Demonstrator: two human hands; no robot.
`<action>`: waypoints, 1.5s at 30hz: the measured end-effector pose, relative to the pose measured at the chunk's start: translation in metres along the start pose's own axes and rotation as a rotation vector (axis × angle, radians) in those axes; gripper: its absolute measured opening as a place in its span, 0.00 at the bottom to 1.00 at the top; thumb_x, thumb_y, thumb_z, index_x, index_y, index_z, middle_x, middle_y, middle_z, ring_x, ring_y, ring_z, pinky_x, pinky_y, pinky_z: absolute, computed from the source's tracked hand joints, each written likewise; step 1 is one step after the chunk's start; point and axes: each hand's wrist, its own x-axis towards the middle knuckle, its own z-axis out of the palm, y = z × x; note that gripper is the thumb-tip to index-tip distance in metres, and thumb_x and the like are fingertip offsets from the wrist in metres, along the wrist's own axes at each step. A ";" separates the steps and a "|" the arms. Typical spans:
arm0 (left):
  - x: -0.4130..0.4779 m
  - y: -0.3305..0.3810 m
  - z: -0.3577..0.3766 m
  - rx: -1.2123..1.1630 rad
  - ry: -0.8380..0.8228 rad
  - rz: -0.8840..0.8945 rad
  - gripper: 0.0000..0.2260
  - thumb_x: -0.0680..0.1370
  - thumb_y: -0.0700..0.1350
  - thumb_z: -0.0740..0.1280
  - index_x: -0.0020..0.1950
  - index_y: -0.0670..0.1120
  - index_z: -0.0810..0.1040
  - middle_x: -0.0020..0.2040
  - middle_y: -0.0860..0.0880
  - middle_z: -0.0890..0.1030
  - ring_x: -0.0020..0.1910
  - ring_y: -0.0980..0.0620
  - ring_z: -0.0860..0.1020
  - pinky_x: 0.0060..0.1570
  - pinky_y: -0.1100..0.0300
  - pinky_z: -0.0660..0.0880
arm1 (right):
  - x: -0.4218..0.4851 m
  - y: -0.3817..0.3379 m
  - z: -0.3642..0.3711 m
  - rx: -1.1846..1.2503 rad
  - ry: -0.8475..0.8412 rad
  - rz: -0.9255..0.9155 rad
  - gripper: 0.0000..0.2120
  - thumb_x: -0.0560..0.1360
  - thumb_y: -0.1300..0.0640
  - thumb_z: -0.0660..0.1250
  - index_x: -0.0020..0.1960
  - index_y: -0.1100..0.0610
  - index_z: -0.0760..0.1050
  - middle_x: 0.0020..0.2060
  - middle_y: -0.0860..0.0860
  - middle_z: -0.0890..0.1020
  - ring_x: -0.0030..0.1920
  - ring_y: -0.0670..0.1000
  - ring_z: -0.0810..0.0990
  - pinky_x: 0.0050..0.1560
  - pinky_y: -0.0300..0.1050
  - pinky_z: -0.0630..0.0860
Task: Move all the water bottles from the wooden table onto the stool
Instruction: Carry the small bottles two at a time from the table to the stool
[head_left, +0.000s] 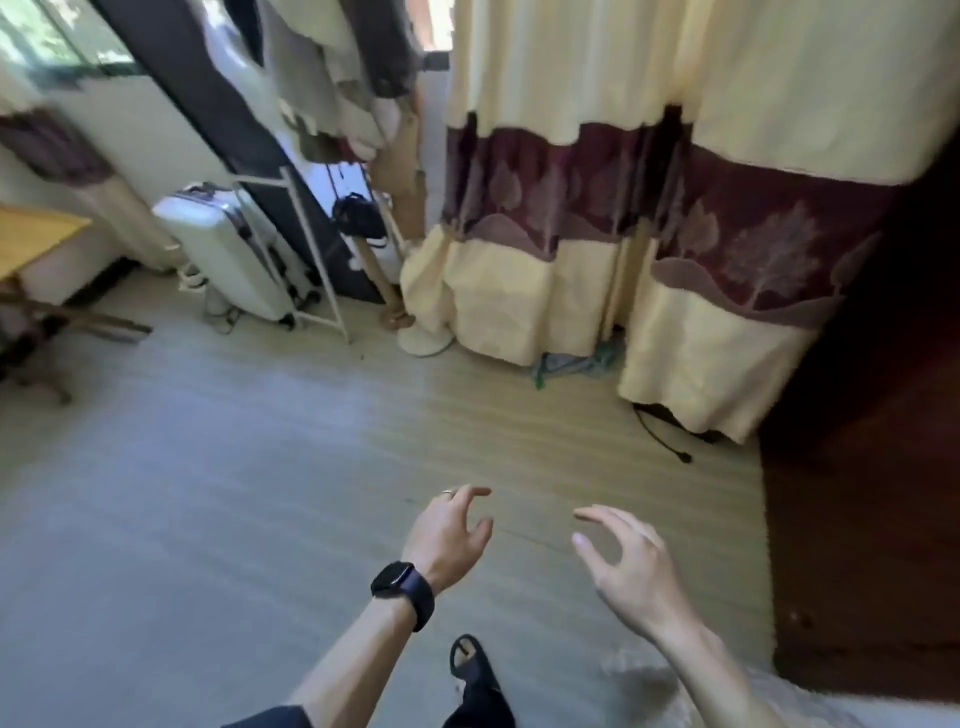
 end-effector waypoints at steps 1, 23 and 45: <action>-0.009 -0.019 -0.021 -0.034 0.073 -0.053 0.18 0.78 0.51 0.66 0.68 0.52 0.75 0.65 0.50 0.79 0.66 0.50 0.75 0.63 0.57 0.71 | 0.013 -0.025 0.009 -0.025 -0.035 -0.086 0.15 0.78 0.45 0.67 0.63 0.44 0.78 0.63 0.41 0.78 0.67 0.45 0.72 0.69 0.43 0.66; -0.158 -0.348 -0.407 -0.072 0.927 -0.487 0.16 0.79 0.51 0.67 0.66 0.53 0.77 0.64 0.51 0.79 0.64 0.51 0.75 0.62 0.58 0.71 | 0.128 -0.534 0.259 -0.158 -0.251 -0.943 0.20 0.77 0.40 0.65 0.68 0.39 0.72 0.65 0.39 0.76 0.69 0.46 0.70 0.67 0.44 0.67; -0.007 -0.636 -0.720 -0.031 1.143 -0.596 0.15 0.77 0.49 0.69 0.63 0.54 0.78 0.62 0.54 0.79 0.63 0.54 0.76 0.63 0.57 0.72 | 0.381 -0.911 0.487 -0.062 -0.313 -1.135 0.20 0.77 0.40 0.64 0.69 0.39 0.71 0.66 0.41 0.76 0.67 0.47 0.71 0.62 0.41 0.66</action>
